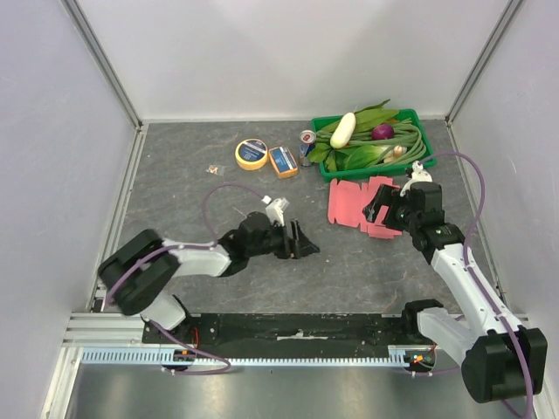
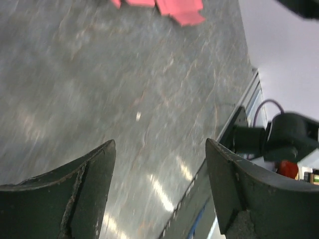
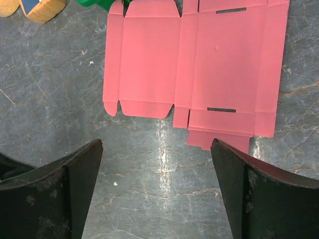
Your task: Fold the paper box
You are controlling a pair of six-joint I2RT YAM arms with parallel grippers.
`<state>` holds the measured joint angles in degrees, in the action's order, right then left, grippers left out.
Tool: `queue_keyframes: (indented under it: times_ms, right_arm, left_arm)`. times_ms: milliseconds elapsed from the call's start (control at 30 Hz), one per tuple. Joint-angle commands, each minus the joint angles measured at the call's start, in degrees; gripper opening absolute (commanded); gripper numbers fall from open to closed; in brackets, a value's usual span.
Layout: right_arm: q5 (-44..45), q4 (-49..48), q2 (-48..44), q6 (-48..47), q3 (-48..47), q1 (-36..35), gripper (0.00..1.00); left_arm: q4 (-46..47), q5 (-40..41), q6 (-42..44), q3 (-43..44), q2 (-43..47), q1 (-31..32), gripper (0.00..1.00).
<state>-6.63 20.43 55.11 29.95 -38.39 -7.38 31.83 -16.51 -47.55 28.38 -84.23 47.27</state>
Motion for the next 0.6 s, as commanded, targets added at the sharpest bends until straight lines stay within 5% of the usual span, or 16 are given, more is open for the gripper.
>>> queue_keyframes:
  times_ms: [0,233,567]
  right_arm:
    - [-0.9,-0.5,-1.1,-1.0,-0.1,0.2,0.98]
    - [-1.6,-0.9,-4.9,-0.5,0.6,0.2,0.98]
    - [-1.5,-1.0,-6.2,-1.8,2.1,0.3,0.98]
  left_arm:
    - [12.9,5.8,-5.7,10.4,-12.5,1.3,0.79]
    - [6.2,7.2,-9.0,26.8,-30.4,1.2,0.73]
    - [1.3,7.5,-9.7,34.0,-36.7,-1.0,0.62]
